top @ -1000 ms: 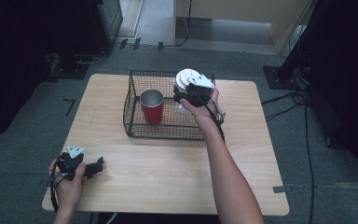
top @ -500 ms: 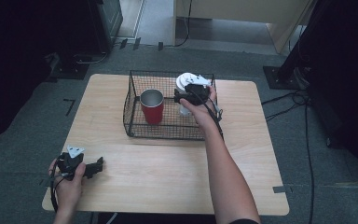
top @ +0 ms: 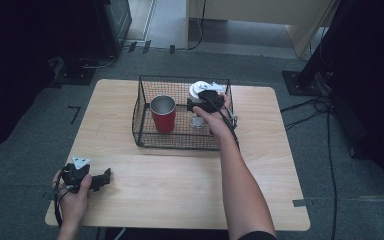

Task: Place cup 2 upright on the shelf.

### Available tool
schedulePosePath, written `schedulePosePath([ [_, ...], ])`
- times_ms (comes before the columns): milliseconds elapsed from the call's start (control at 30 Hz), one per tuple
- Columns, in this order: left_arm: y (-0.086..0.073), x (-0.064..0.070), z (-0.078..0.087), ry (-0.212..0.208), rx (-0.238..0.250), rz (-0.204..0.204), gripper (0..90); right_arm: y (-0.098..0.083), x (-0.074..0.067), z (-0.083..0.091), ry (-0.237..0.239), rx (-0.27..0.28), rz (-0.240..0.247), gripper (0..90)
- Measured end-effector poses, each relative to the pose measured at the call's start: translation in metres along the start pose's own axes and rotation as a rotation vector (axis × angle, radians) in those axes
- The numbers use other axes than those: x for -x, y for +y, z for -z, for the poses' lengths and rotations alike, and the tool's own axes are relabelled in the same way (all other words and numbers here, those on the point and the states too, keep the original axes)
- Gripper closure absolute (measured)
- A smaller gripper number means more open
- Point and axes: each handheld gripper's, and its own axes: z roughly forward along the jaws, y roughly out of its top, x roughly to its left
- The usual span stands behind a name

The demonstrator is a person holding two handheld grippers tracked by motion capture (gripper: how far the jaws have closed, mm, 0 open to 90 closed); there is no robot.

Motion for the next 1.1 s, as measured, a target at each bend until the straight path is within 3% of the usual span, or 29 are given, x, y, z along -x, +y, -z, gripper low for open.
schedulePosePath([
  [300,0.0,0.0,0.0,0.0,0.0,0.001,0.0,0.002,0.001,0.004,0.028,-0.021,-0.015,14.1],
  [500,0.0,0.0,0.0,0.0,0.0,0.001,0.0,0.005,-0.004,0.003,0.022,-0.06,-0.024,2.2],
  [867,0.0,0.0,0.0,0.0,0.0,0.001,0.0,0.009,-0.011,0.006,-0.042,-0.071,-0.069,0.0],
  [1033,0.0,0.0,0.0,0.0,0.0,0.0,0.0,0.011,-0.013,0.009,-0.11,-0.085,-0.087,0.1],
  [1100,0.0,0.0,0.0,0.0,0.0,0.0,0.0,0.013,-0.013,0.011,-0.116,-0.085,-0.093,0.1],
])
